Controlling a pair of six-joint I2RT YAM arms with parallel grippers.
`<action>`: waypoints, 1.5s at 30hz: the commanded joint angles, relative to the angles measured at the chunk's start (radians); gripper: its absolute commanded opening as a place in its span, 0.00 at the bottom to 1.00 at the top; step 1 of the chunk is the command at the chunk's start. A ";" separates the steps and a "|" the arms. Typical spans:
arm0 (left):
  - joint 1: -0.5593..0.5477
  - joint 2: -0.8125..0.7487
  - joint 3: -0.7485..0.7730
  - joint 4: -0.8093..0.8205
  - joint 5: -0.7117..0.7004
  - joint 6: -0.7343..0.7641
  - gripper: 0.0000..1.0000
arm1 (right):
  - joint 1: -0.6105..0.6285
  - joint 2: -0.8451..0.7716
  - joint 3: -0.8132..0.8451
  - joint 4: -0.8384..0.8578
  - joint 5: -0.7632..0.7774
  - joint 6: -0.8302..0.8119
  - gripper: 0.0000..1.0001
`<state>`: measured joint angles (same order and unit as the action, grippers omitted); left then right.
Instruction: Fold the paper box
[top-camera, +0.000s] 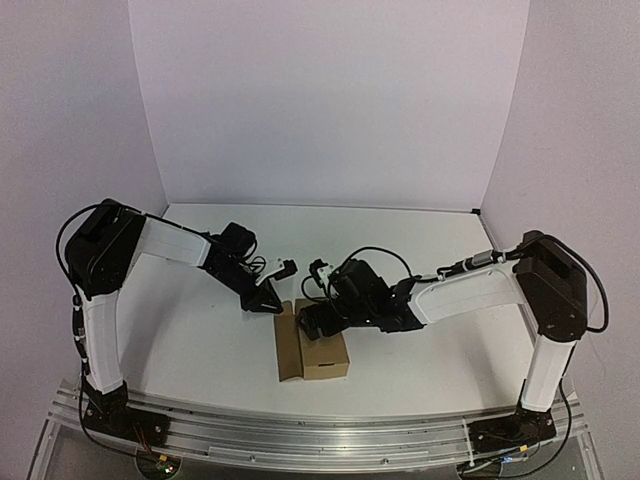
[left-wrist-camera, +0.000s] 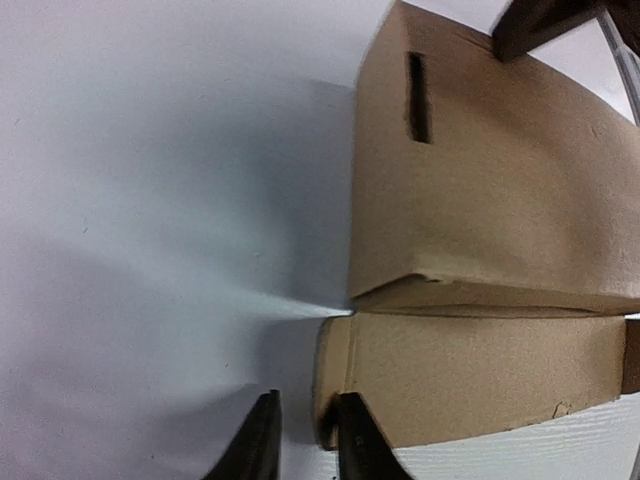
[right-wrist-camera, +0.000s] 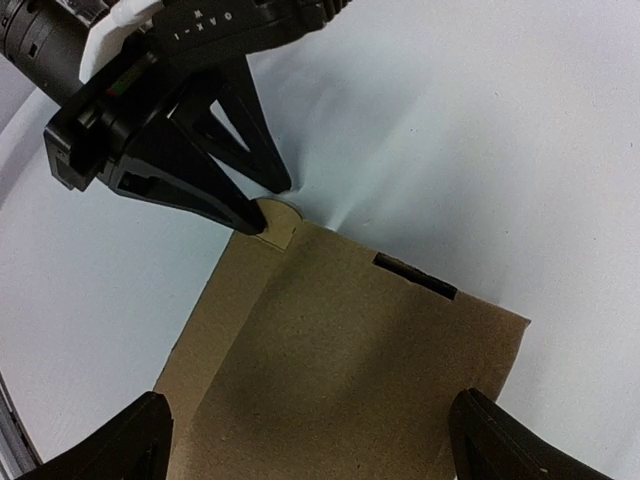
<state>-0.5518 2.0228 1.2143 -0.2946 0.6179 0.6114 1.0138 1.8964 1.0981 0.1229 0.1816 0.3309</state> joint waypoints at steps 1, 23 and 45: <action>-0.023 -0.021 0.007 -0.009 0.042 0.053 0.07 | -0.001 0.065 -0.031 -0.102 -0.082 0.021 0.97; -0.062 -0.200 -0.105 -0.290 0.162 -0.045 0.35 | 0.002 0.100 0.080 -0.179 -0.262 -0.537 0.95; 0.069 -0.326 -0.081 -0.445 0.253 0.690 0.71 | 0.086 0.272 0.394 -0.398 -0.315 -1.183 0.97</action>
<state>-0.4660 1.6850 1.1391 -0.7798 0.8814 1.1093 1.1004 2.1502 1.4901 -0.1451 -0.1394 -0.8266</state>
